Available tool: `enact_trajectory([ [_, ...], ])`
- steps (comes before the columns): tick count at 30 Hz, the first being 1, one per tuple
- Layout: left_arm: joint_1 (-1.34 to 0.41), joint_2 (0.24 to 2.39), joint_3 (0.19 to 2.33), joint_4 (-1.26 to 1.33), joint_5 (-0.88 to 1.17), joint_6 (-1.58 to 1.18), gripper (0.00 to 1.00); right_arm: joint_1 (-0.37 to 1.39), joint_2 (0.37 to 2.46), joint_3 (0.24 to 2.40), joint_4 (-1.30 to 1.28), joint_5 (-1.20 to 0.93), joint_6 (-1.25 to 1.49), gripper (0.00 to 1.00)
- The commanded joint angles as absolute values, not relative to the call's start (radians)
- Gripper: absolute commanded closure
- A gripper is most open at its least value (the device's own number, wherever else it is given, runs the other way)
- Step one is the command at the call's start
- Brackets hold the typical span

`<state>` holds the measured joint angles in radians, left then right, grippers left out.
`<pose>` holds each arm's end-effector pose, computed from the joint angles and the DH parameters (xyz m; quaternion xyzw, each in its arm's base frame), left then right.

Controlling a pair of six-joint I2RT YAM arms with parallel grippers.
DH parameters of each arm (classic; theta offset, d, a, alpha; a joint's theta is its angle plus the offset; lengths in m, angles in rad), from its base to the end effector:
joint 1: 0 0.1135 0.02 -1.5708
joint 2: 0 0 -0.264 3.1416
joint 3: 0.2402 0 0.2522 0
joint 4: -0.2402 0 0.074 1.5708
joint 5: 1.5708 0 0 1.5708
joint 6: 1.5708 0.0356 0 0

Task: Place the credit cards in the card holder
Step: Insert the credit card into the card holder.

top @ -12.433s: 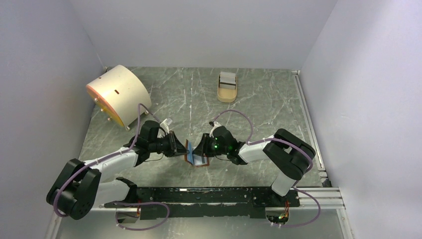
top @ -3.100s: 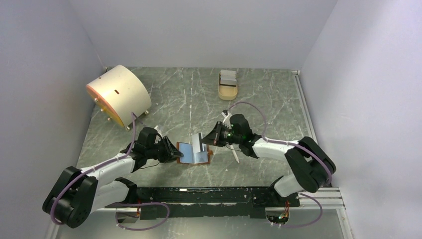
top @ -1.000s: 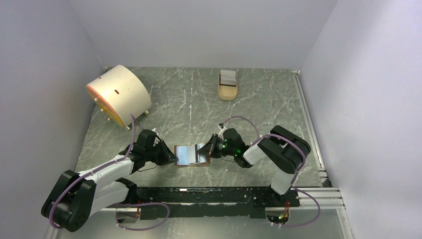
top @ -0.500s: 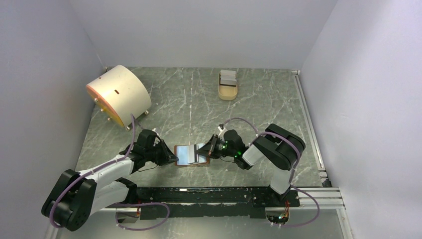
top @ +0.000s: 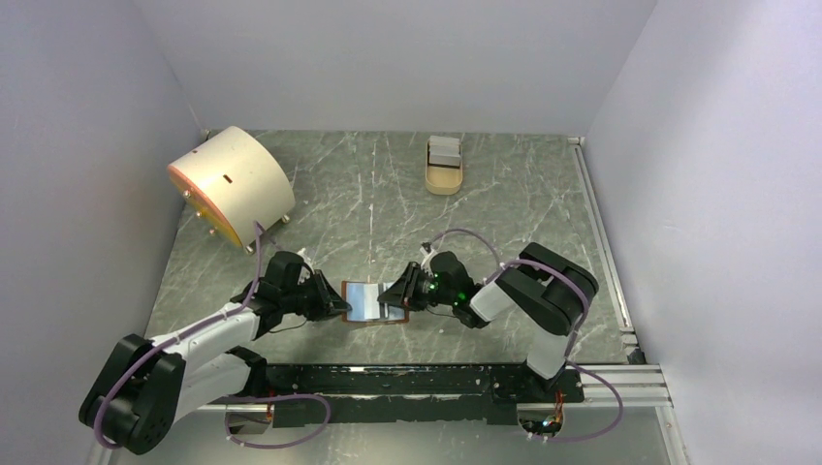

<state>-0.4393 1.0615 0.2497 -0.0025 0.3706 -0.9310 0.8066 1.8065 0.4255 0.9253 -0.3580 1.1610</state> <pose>0.1547 -0.0869 0.1296 -0.1563 0.9025 -0.3623 0.1727 0.1869 0.2131 0.0937 0.0545 0.8385 0.5172 0.1626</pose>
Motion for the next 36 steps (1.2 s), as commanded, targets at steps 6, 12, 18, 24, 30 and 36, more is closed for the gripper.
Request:
enact_trajectory([
  [6,-0.432,1.022,0.226,0.07,0.43,-0.942,0.78,0.815,1.636,0.499,0.502,-0.219,1.0,0.61],
  [12,-0.431,1.065,0.212,0.137,0.464,-0.958,0.78,0.816,1.619,0.532,0.415,-0.206,0.967,0.6],
  [18,-0.432,1.082,0.222,0.139,0.48,-0.954,0.78,0.83,1.646,0.547,0.438,-0.227,0.985,0.65],
  [24,-0.433,1.082,0.217,0.137,0.479,-0.95,0.78,0.839,1.69,0.555,0.488,-0.238,1.025,0.7],
  [30,-0.432,1.104,0.219,0.143,0.487,-0.945,0.78,0.855,1.692,0.584,0.451,-0.232,1.012,0.68],
  [36,-0.432,1.097,0.229,0.134,0.492,-0.943,0.77,0.864,1.628,0.637,0.192,-0.116,0.885,0.54],
])
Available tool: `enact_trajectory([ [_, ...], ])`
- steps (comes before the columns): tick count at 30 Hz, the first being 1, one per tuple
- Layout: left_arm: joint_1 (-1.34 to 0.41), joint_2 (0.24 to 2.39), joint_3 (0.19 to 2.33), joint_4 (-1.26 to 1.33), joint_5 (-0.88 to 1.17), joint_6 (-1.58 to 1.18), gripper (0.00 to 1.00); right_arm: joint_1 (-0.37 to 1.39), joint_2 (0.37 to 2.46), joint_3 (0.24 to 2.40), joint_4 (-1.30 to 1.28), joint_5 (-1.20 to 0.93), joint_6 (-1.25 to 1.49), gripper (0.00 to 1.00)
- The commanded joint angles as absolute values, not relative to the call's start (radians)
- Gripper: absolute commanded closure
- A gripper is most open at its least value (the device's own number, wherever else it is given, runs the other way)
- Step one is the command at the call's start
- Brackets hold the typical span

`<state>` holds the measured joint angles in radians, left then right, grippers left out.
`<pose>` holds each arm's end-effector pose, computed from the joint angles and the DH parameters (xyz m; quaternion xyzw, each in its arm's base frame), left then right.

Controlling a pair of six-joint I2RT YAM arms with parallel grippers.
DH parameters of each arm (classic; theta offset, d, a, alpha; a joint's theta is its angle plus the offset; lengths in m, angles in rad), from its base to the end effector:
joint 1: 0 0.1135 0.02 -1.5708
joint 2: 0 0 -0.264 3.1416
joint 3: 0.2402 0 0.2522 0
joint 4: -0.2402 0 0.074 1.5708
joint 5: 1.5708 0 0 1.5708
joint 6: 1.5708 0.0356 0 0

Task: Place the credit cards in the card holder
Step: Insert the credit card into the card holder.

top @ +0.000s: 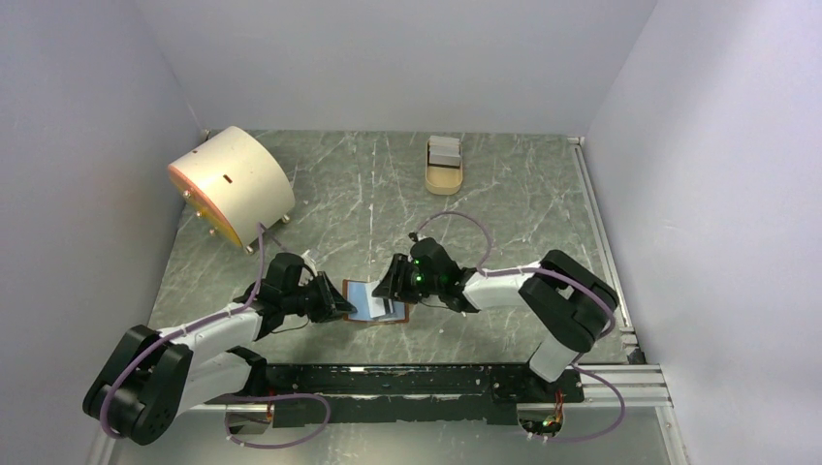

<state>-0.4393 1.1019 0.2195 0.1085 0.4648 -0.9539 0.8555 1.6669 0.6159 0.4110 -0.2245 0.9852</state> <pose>0.1546 -0.0903 0.1240 -0.1418 0.8901 -0.4051 0.1534 0.1949 0.2364 0.1286 0.0074 0.8894 0.4155 0.1904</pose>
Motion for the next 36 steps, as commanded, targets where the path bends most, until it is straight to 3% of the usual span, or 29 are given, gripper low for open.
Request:
enact_trajectory([
  [1,-0.432,1.096,0.227,0.133,0.492,-0.943,0.77,0.864,1.616,0.643,0.161,-0.093,0.868,0.52],
  [8,-0.432,1.101,0.216,0.144,0.501,-0.946,0.77,0.864,1.597,0.685,0.047,-0.049,0.8,0.5],
  [14,-0.433,1.098,0.207,0.152,0.496,-0.95,0.77,0.864,1.614,0.675,0.084,-0.084,0.81,0.55],
  [23,-0.432,1.117,0.207,0.135,0.47,-0.932,0.77,0.864,1.646,0.624,0.223,-0.167,0.848,0.76],
  [29,-0.433,1.141,0.182,0.162,0.471,-0.937,0.78,0.864,1.676,0.6,0.291,-0.213,0.873,0.82],
  [36,-0.432,1.121,0.176,0.173,0.482,-0.947,0.77,0.865,1.669,0.565,0.354,-0.216,0.947,0.79],
])
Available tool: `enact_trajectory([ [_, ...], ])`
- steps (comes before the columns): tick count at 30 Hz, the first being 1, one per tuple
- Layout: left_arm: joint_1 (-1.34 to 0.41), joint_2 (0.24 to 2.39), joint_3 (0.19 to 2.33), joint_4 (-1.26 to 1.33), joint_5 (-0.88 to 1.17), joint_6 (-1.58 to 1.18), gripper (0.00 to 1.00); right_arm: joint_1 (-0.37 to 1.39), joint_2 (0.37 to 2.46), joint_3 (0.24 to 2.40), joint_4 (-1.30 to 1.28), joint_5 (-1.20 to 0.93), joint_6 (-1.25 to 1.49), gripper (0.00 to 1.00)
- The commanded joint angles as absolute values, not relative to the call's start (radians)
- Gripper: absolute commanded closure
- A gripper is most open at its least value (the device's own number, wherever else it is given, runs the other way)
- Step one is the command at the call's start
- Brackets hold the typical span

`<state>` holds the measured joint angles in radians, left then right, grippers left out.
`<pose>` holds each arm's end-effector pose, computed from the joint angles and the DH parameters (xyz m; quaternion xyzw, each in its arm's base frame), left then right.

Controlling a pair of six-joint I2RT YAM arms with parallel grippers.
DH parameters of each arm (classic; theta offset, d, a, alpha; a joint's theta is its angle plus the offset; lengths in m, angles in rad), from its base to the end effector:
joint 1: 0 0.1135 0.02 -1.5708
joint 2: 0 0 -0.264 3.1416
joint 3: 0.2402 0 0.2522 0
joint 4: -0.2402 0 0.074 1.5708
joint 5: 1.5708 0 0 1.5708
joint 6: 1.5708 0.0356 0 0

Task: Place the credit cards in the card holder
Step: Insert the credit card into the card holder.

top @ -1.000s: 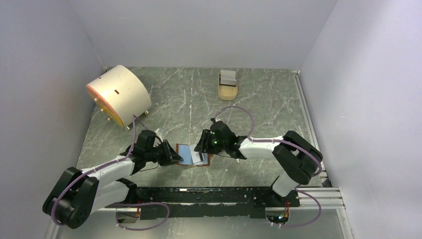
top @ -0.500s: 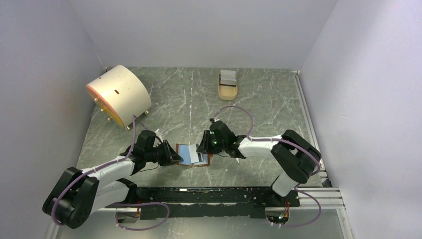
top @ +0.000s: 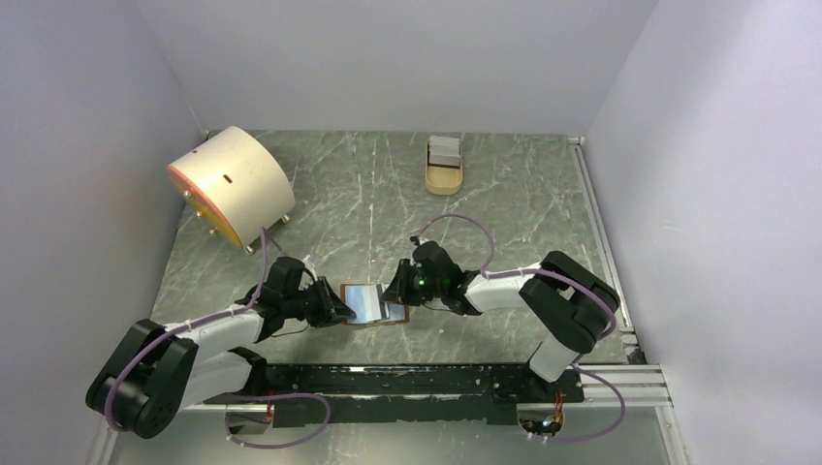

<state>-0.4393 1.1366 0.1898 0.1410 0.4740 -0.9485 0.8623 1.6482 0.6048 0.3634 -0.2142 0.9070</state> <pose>0.1505 -0.0887 0.1130 -0.1423 0.8948 -0.3995 0.1396 0.1895 0.2328 0.1268 -0.0260 0.8981 0.3925 0.1968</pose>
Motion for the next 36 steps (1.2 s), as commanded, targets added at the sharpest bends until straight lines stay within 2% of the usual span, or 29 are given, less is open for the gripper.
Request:
enact_trajectory([
  [1,-0.432,1.115,0.174,0.175,0.484,-0.95,0.77,0.866,1.669,0.56,0.365,-0.218,0.96,0.79],
  [6,-0.432,1.105,0.161,0.205,0.508,-0.961,0.74,0.878,1.674,0.553,0.39,-0.203,0.993,0.77],
  [12,-0.433,1.099,0.131,0.287,0.549,-0.98,0.71,0.893,1.685,0.551,0.433,-0.198,1.025,0.82],
  [23,-0.433,1.109,0.121,0.347,0.579,-0.982,0.68,0.916,1.74,0.593,0.487,-0.211,1.029,0.81],
  [28,-0.433,1.158,0.13,0.379,0.591,-0.979,0.7,0.921,1.747,0.632,0.437,-0.216,0.988,0.71],
  [32,-0.433,1.168,0.137,0.367,0.586,-0.977,0.84,0.92,1.707,0.65,0.315,-0.143,0.938,0.6],
  [36,-0.432,1.147,0.139,0.34,0.577,-0.968,0.84,0.922,1.658,0.643,0.263,-0.098,0.914,0.56],
])
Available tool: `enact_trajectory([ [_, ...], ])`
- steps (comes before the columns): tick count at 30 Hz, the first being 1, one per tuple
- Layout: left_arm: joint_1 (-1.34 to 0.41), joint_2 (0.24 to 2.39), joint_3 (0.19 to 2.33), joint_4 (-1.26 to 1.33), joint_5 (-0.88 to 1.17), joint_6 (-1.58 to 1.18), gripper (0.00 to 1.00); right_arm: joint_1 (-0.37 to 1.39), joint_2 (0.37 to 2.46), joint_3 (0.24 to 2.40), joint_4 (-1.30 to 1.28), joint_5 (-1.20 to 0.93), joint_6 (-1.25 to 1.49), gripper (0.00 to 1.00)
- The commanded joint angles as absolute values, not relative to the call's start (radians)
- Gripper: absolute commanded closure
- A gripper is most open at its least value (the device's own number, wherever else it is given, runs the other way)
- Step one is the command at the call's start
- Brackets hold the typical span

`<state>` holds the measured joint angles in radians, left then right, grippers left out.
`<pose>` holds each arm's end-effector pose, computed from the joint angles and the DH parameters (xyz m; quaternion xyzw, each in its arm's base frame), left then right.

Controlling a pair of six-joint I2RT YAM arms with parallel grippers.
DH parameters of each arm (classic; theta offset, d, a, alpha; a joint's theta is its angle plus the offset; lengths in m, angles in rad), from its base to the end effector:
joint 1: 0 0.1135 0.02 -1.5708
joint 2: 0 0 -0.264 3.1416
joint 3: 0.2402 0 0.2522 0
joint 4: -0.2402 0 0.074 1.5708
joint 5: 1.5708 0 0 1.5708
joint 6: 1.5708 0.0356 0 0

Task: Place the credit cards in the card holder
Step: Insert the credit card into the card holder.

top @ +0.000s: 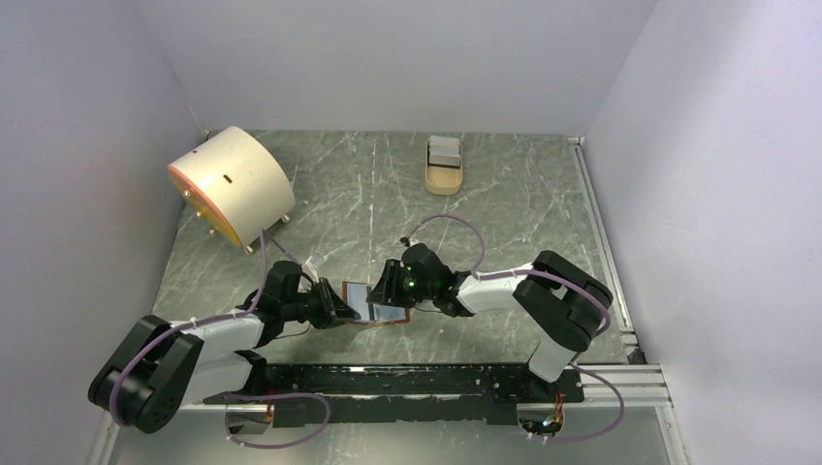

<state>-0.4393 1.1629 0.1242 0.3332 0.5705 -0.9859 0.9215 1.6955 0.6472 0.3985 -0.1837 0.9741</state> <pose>0.1460 -0.0899 0.1078 -0.1215 0.8707 -0.4564 0.1374 0.1846 0.2539 0.1272 -0.0173 0.8928 0.4073 0.1915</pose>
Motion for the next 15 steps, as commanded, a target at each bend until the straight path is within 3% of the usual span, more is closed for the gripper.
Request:
enact_trajectory([
  [1,-0.432,1.143,0.139,0.339,0.577,-0.969,0.83,0.921,1.657,0.643,0.264,-0.099,0.914,0.55],
  [8,-0.432,1.121,0.156,0.339,0.604,-0.98,0.7,0.921,1.692,0.647,0.358,-0.153,0.936,0.57],
  [15,-0.433,1.063,0.18,0.287,0.599,-0.974,0.68,0.921,1.714,0.631,0.478,-0.214,0.98,0.59],
])
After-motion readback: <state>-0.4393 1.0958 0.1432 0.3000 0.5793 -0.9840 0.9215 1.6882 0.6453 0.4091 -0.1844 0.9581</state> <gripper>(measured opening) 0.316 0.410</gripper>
